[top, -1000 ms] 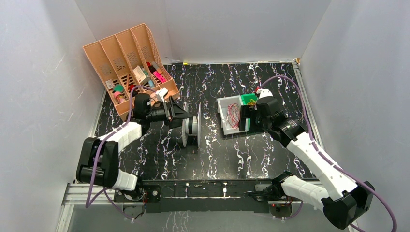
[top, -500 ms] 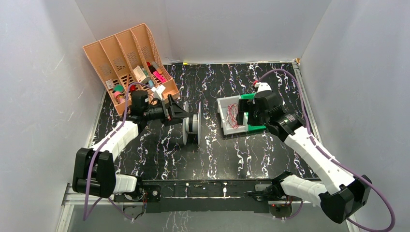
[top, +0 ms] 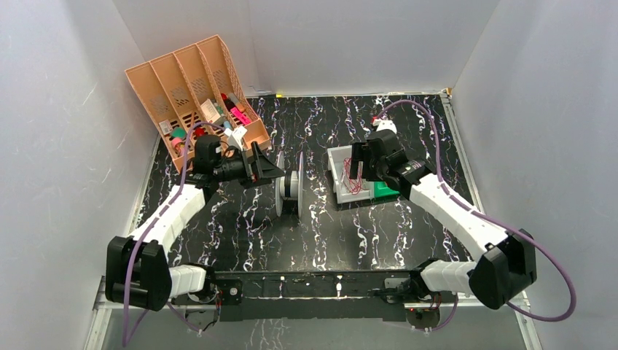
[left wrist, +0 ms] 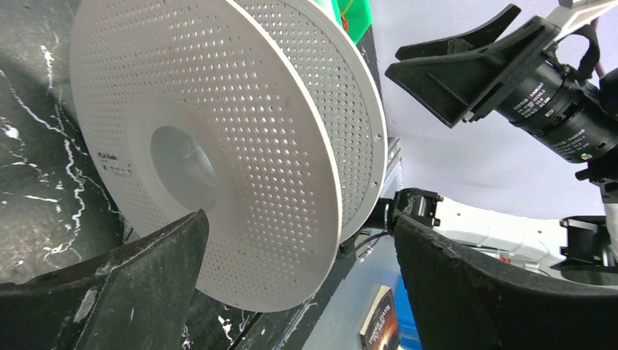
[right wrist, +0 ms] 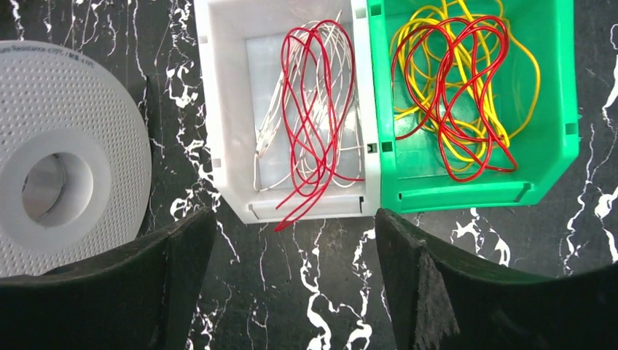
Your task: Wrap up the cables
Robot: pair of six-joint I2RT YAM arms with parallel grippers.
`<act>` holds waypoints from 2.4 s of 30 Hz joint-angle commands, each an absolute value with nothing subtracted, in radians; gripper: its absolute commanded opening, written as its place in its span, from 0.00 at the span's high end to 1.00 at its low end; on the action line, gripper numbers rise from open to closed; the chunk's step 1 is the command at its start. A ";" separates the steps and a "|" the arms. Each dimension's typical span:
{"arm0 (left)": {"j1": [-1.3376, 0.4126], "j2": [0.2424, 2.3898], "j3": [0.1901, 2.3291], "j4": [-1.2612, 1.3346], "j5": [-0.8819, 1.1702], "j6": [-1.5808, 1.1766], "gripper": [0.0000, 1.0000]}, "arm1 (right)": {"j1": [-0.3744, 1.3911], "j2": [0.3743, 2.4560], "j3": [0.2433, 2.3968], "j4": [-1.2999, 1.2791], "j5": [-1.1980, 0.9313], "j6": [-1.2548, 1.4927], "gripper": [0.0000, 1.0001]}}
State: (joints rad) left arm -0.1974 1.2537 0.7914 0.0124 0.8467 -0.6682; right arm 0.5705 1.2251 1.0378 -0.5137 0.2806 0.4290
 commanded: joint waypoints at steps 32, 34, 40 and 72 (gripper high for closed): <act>-0.429 1.082 1.088 -0.498 0.357 -0.365 0.02 | 0.559 1.385 0.860 -0.289 0.380 0.982 0.45; -0.430 1.079 1.098 -0.506 0.355 -0.358 0.02 | 0.558 1.394 0.855 -0.279 0.371 0.992 0.46; -0.431 1.063 1.110 -0.521 0.352 -0.353 0.02 | 0.557 1.411 0.861 -0.267 0.379 1.006 0.55; -0.431 1.061 1.239 -0.597 0.398 -0.330 0.01 | 0.549 1.142 1.191 -0.250 0.358 0.737 1.00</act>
State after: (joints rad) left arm -0.4278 1.0649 1.1614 -0.5735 0.3546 -0.3481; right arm 0.5514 1.1873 1.0874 -0.2886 0.3393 0.8242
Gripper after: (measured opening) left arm 0.983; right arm 0.011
